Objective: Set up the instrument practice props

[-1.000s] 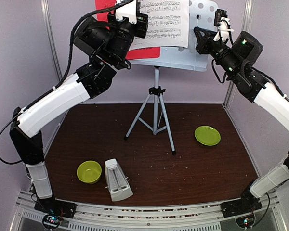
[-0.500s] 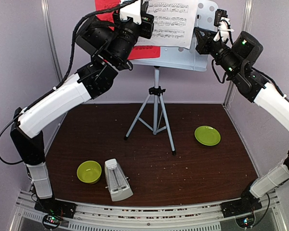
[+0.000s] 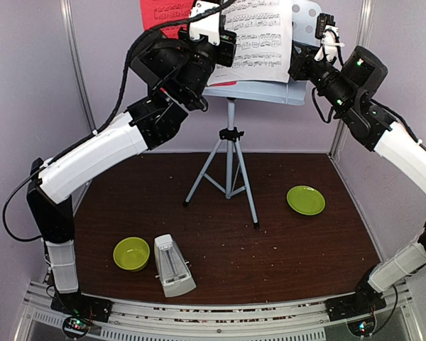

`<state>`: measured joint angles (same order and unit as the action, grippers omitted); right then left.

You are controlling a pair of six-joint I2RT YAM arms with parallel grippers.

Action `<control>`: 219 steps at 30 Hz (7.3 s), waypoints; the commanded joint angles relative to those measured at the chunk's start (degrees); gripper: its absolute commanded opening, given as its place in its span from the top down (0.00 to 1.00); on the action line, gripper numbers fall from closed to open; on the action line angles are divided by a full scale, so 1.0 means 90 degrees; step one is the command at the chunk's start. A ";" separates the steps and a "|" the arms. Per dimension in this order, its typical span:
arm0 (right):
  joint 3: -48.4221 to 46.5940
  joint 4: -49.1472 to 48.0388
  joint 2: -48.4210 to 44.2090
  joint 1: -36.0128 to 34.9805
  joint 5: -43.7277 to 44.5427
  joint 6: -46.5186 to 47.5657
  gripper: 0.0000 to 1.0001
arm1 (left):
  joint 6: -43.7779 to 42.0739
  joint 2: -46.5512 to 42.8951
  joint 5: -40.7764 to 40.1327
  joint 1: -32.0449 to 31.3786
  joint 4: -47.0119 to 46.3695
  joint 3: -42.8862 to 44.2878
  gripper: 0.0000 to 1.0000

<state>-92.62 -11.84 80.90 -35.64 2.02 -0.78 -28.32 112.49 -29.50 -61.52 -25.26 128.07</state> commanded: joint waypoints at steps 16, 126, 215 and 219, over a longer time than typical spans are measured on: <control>0.0190 -0.0042 -0.0131 -0.0088 0.0334 0.0129 1.00 | -0.1896 0.0329 -0.1537 -0.0801 -0.1969 0.0505 1.00; 0.0457 -0.0206 -0.0181 -0.0230 0.0264 0.0494 1.00 | -0.0640 0.0694 0.4172 0.0921 0.2791 0.1756 1.00; 0.0712 0.0179 -0.1058 -0.0445 0.0184 0.0518 0.15 | 0.1248 -0.3359 0.3244 0.0956 0.2798 -0.3255 0.02; 0.0916 0.0494 -0.1304 -0.0445 0.0039 0.0277 0.15 | 0.1969 -0.3777 0.2908 0.0956 0.3133 -0.3634 0.02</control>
<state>-86.26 -10.90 71.18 -39.53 4.36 3.92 -19.42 81.62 0.82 -52.88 1.21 97.86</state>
